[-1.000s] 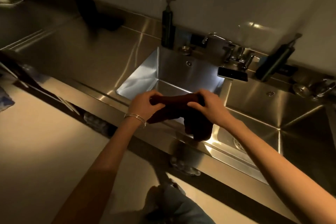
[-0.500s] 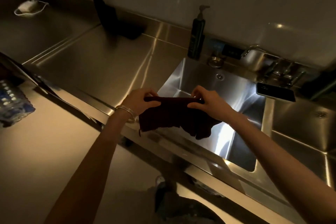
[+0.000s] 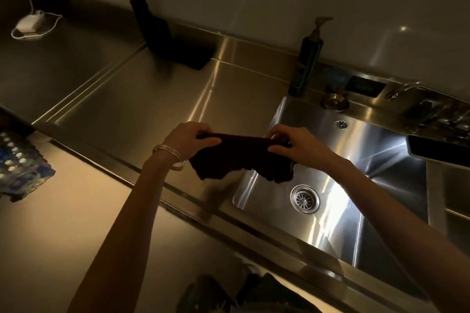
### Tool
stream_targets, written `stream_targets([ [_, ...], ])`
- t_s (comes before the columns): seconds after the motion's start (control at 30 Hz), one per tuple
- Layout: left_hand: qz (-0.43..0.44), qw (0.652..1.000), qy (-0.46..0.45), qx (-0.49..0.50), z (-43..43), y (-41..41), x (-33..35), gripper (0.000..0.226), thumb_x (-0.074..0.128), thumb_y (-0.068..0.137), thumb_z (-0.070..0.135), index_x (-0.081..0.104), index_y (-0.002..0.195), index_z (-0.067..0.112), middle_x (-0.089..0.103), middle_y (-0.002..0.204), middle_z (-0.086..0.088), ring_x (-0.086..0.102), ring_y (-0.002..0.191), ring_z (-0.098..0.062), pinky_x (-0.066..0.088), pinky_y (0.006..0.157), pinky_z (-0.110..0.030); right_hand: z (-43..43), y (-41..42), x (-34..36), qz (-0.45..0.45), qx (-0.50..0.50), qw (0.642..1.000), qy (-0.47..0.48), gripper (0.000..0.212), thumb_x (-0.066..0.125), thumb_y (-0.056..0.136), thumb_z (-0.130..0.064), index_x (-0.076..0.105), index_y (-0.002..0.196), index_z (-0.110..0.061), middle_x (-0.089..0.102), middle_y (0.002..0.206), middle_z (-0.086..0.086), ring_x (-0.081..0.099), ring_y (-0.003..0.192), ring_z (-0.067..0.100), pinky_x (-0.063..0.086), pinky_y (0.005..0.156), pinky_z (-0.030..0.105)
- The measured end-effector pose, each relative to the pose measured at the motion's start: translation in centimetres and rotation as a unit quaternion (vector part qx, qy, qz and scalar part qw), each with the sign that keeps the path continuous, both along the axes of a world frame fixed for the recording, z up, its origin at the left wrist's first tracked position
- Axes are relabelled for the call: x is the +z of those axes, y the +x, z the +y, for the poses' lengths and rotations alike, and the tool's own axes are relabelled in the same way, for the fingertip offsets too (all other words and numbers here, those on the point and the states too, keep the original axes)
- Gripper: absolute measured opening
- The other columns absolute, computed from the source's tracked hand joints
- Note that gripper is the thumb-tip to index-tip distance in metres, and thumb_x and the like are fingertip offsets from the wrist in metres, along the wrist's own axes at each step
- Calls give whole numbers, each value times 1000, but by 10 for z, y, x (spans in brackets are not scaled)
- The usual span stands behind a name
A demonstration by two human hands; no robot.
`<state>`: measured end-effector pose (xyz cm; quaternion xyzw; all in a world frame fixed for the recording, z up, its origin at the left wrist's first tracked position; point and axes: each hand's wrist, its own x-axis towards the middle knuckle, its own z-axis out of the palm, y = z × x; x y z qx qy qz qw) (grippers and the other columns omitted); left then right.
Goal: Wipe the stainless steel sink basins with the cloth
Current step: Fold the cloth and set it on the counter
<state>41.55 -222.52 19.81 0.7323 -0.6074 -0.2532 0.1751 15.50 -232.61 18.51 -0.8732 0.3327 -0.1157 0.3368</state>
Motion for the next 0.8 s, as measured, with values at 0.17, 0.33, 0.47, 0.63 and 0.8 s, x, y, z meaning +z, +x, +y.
stream_targets([
  [0.17,8,995,77,-62,-3,73,7,12,60,87,35,62,87,23,57,80,7,51,75,-6,41,68,-19,6,62,0,39,25,996,79,21,66,88,-23,59,108,-19,66,96,-1,58,81,6,41,69,3],
  [0.33,25,976,191,-100,-14,161,-7,12,65,84,37,65,84,25,60,83,9,53,78,-2,39,67,-14,18,139,-22,77,1,964,256,13,65,88,-23,55,95,-27,63,88,-5,57,71,0,44,60,8],
  [0.47,14,989,143,-38,-54,209,-44,10,71,80,29,69,85,21,65,90,2,57,85,-10,40,72,-19,7,199,-49,75,-115,967,216,31,64,88,-7,54,115,1,61,91,4,53,74,9,43,65,16],
  [0.63,-22,998,62,-10,-72,243,-83,15,66,82,15,68,97,16,68,106,-6,60,102,-24,46,89,-31,3,222,-75,115,-243,958,98,32,63,87,-12,57,118,-7,56,122,11,54,110,24,38,85,25],
  [0.8,-136,973,76,-169,-74,248,-109,43,71,78,32,59,119,27,58,123,-3,48,113,-29,43,94,-39,19,211,-102,195,-241,946,91,45,70,83,-23,56,122,-6,55,122,13,53,111,25,41,93,32],
])
